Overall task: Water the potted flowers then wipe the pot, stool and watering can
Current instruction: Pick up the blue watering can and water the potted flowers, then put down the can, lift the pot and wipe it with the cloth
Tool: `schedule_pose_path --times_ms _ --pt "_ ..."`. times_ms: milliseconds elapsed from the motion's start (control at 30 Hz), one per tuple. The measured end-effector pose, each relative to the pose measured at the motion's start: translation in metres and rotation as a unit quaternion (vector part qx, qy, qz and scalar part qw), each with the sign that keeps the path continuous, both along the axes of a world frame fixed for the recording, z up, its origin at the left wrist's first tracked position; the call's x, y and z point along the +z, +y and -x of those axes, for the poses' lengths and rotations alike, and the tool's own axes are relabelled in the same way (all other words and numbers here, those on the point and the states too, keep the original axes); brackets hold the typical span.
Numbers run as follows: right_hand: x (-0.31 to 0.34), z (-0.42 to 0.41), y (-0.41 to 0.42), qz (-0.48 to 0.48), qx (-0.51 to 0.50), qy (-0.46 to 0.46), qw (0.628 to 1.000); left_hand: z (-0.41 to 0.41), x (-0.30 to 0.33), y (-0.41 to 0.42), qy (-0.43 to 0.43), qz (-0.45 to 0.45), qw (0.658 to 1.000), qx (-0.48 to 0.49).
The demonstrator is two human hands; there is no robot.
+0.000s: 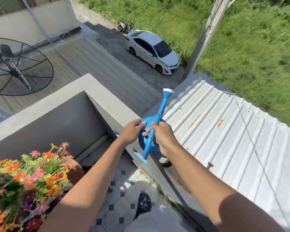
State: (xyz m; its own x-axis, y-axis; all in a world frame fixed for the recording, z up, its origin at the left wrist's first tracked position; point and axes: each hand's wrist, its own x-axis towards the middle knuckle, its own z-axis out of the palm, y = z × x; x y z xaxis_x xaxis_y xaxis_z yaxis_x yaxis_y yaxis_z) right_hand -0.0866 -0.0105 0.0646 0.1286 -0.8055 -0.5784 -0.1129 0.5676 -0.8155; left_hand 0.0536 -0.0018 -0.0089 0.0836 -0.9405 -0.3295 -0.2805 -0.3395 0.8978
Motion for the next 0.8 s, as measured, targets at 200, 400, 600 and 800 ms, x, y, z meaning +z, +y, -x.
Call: schedule_pose_path --times_ms 200,400,600,800 --pt "-0.015 0.005 -0.009 -0.021 -0.008 -0.023 0.999 0.002 0.004 -0.013 -0.022 0.003 1.000 -0.018" --pt "-0.019 0.014 -0.009 0.006 0.054 0.038 0.998 -0.001 0.002 -0.015 -0.025 -0.031 0.999 -0.019" --pt "-0.016 0.046 -0.019 0.096 0.090 0.147 0.980 0.017 0.032 -0.016 -0.130 0.031 0.989 0.068" --pt "-0.053 0.118 -0.016 0.155 0.062 0.261 0.951 0.089 0.094 0.006 -0.162 0.194 0.962 0.105"
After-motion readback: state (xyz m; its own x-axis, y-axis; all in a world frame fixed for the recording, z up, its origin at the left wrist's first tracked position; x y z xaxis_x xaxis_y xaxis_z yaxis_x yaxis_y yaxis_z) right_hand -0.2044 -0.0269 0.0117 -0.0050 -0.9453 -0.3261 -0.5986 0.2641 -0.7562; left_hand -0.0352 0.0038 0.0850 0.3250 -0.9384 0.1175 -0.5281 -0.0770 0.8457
